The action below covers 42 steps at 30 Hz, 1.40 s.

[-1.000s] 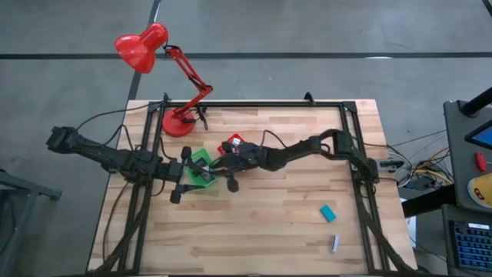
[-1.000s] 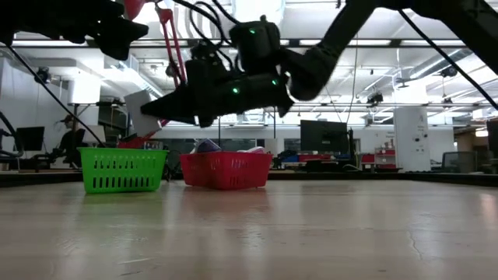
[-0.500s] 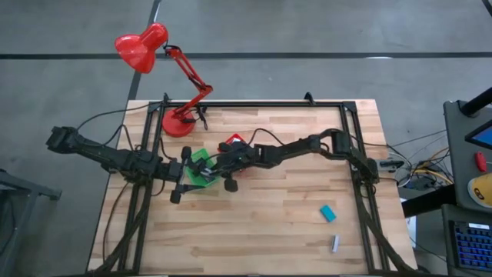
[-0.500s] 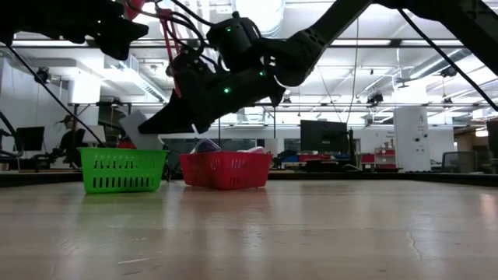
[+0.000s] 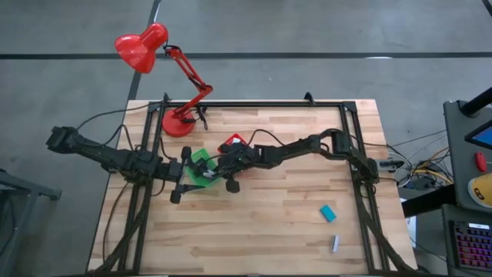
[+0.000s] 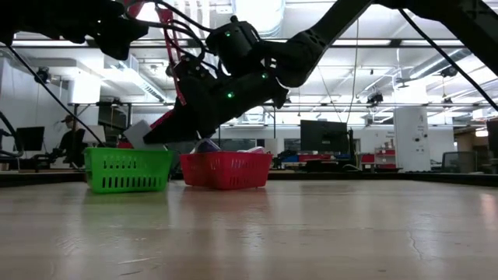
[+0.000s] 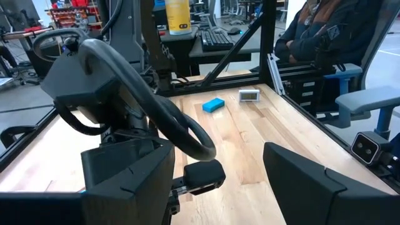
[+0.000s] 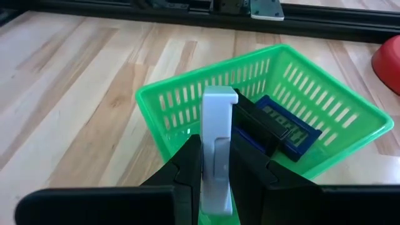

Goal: Pick & Place Office items
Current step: Put the left white timer into the green bin, then put the light blue timer into the green bin

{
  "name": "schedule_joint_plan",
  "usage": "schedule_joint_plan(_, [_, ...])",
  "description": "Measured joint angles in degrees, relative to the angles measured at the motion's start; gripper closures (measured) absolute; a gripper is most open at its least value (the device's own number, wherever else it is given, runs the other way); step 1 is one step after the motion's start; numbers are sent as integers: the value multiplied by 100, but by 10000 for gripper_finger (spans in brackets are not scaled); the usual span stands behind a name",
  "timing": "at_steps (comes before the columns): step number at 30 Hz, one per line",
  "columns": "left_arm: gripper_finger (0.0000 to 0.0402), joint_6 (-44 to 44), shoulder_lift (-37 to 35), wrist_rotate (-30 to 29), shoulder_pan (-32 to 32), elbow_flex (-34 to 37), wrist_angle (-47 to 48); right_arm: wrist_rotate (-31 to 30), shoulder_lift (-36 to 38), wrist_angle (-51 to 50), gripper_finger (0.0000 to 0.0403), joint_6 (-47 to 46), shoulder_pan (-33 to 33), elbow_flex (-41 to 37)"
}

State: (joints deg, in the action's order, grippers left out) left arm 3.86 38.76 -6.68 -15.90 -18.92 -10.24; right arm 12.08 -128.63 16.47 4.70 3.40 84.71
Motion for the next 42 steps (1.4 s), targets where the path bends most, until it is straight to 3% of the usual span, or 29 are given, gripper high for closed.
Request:
schedule_joint_plan(11, [152, 0, 2, 0, 0, 0, 2, -174, 1, -13, 347, -1, -2, 0])
schedule_joint_plan(19, [152, 0, 1, 0, 0, 0, 1, -206, 0, -109, 315, 5, 4, -2])
schedule_joint_plan(37, [152, 1, 1, -2, 0, 0, 1, -216, 98, 164, 297, 19, -14, -20])
schedule_joint_plan(42, [152, 0, 2, -2, -2, 0, 2, -216, 511, -517, 283, 1, -24, -93])
